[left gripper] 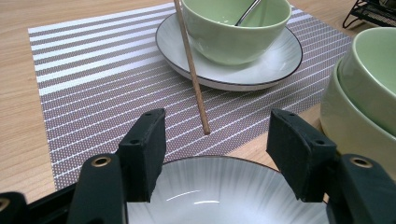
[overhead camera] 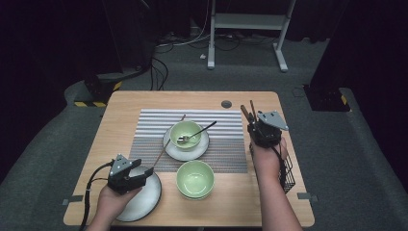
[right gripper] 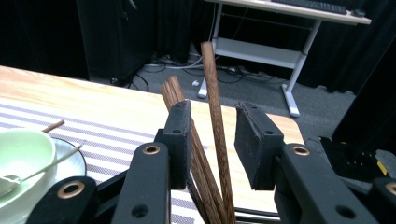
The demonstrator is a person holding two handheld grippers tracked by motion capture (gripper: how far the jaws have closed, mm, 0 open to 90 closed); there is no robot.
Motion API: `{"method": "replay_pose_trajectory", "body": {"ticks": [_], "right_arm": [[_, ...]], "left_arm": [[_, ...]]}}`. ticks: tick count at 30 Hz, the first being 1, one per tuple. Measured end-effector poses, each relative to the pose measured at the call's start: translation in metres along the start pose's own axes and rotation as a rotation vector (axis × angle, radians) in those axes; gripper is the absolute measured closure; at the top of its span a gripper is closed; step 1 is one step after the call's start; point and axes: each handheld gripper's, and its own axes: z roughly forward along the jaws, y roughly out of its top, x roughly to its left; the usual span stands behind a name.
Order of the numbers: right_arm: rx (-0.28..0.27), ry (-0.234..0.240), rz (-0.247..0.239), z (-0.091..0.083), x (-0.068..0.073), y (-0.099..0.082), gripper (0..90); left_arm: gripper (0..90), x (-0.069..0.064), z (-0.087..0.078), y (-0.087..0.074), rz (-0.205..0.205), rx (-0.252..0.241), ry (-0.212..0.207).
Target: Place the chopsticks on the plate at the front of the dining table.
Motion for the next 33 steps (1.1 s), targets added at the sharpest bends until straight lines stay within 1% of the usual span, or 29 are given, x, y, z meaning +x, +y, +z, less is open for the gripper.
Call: {"method": "replay_pose_trajectory", "body": {"ticks": [7,9,15,33], "right_arm": [[0.006,-0.010,0.003,0.0052,-0.0002,-0.0015,70.0],[0.008,-0.012,0.010,0.0061,-0.0008,-0.0015,70.5],[0.019,-0.015,0.009,0.0082,-0.0013,-0.0021,71.7],[0.042,-0.032,-0.013,0.0109,0.0008,-0.0032,80.5]], "left_arm": [[37.7,-0.0017,0.0007,-0.0002,-0.002,0.000,-0.002],[37.8,-0.0018,0.0008,-0.0002,0.000,0.000,-0.002],[37.8,-0.0016,0.0004,-0.0001,0.000,0.000,-0.002],[37.8,-0.0015,0.0010,-0.0003,0.001,0.003,0.000]]}}
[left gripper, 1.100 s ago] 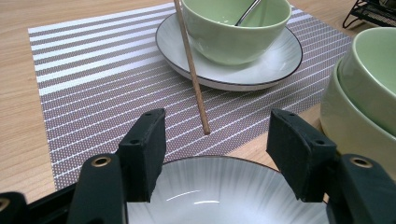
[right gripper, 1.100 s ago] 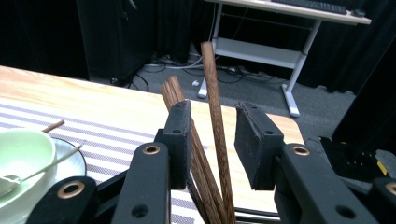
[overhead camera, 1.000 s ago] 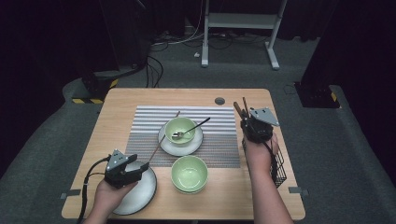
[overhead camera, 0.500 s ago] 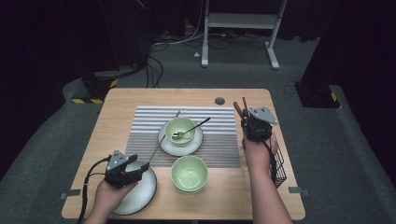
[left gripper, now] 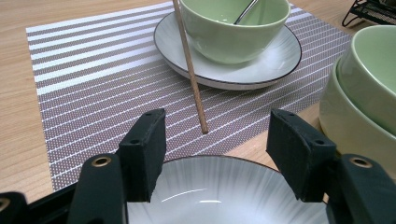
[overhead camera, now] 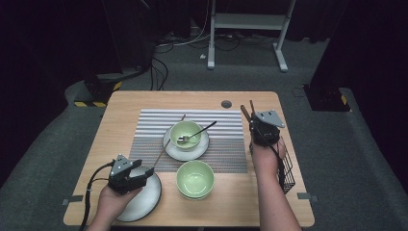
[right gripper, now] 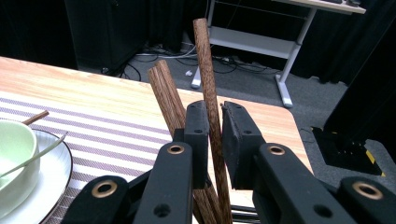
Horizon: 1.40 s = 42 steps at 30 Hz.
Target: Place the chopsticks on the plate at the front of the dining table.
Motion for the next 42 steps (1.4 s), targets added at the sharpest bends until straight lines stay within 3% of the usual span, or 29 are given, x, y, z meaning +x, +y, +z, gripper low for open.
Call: {"method": "replay_pose_trajectory", "body": {"ticks": [9,18,42], "right_arm": [[-0.010,-0.011,-0.025,-0.004,0.001,0.000,81.9],[-0.045,-0.018,-0.034,-0.021,-0.006,0.001,83.8],[-0.179,0.021,-0.003,-0.059,-0.009,0.001,84.3]], "left_arm": [[37.9,-0.001,0.001,0.000,0.003,0.002,-0.002],[37.9,-0.002,0.003,0.000,0.006,0.008,-0.001],[37.8,-0.006,0.005,-0.003,0.013,0.020,-0.006]]}}
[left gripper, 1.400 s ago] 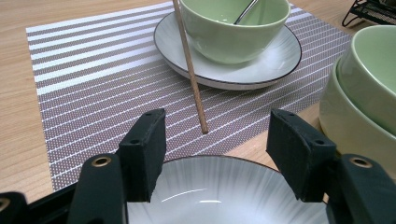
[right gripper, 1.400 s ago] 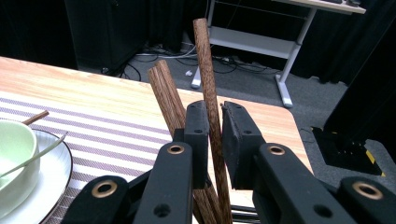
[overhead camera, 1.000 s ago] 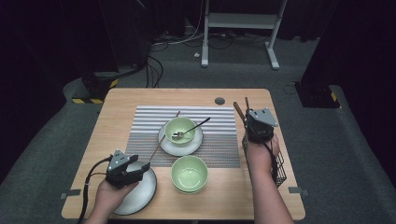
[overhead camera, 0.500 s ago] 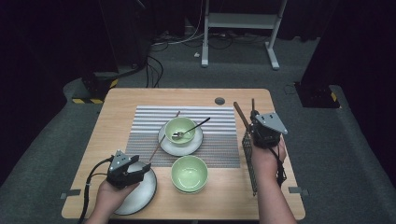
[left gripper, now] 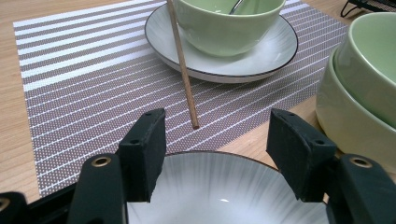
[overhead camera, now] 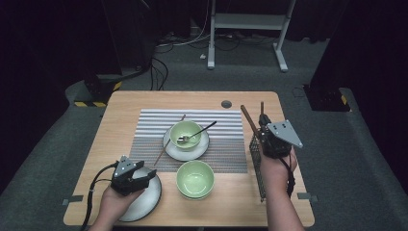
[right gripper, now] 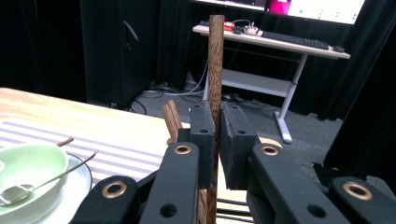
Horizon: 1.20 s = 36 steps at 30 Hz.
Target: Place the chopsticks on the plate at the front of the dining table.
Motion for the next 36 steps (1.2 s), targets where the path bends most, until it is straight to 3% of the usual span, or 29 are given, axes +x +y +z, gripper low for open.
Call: {"method": "replay_pose_trajectory", "body": {"ticks": [12,36], "right_arm": [[-0.074,0.014,-0.002,-0.017,0.004,0.003,84.4],[-0.222,0.019,0.032,-0.044,-0.003,0.027,84.4]], "left_arm": [[37.8,-0.003,0.001,-0.001,0.008,0.003,-0.005],[37.9,-0.006,0.001,-0.002,0.016,-0.024,-0.009]]}}
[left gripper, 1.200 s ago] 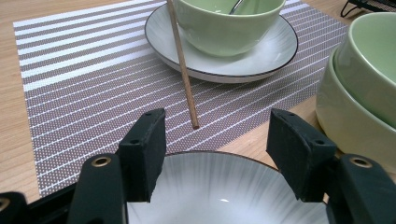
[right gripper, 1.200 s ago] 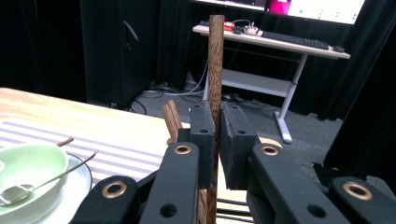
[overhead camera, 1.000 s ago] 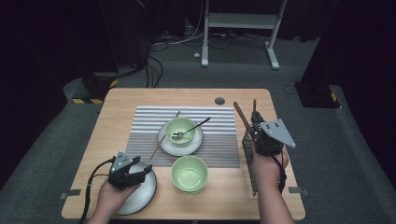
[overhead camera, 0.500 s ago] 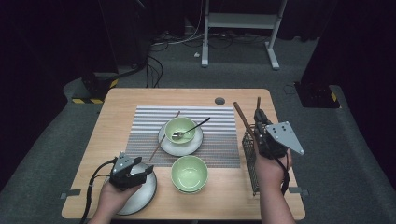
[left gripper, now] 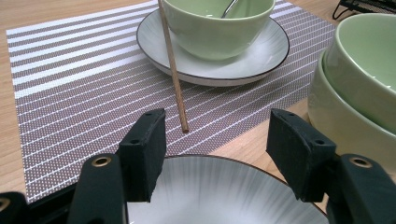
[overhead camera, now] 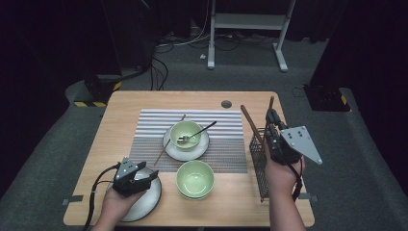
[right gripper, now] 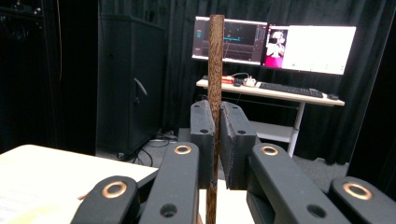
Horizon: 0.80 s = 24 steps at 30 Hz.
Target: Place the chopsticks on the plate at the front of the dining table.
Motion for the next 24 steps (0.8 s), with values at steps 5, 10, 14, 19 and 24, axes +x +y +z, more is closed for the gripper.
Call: {"method": "replay_pose_trajectory", "body": {"ticks": [5,10,14,19,24], "right_arm": [[-0.025,0.001,0.005,-0.003,0.000,0.007,84.4],[-0.052,0.006,0.008,-0.006,0.001,0.014,84.4],[-0.068,0.009,0.010,-0.008,0.003,0.019,84.4],[-0.077,0.013,0.004,-0.009,0.005,0.024,84.4],[-0.090,0.019,-0.002,-0.011,0.007,0.029,84.4]], "left_arm": [[38.0,0.000,-0.001,0.000,0.002,-0.009,0.002],[38.1,0.000,-0.001,0.000,-0.001,-0.013,0.003],[38.2,0.000,-0.002,0.001,-0.002,-0.015,0.003],[38.2,0.001,-0.002,0.001,0.000,-0.017,0.003],[38.2,0.001,-0.004,0.001,-0.005,-0.023,0.002]]}}
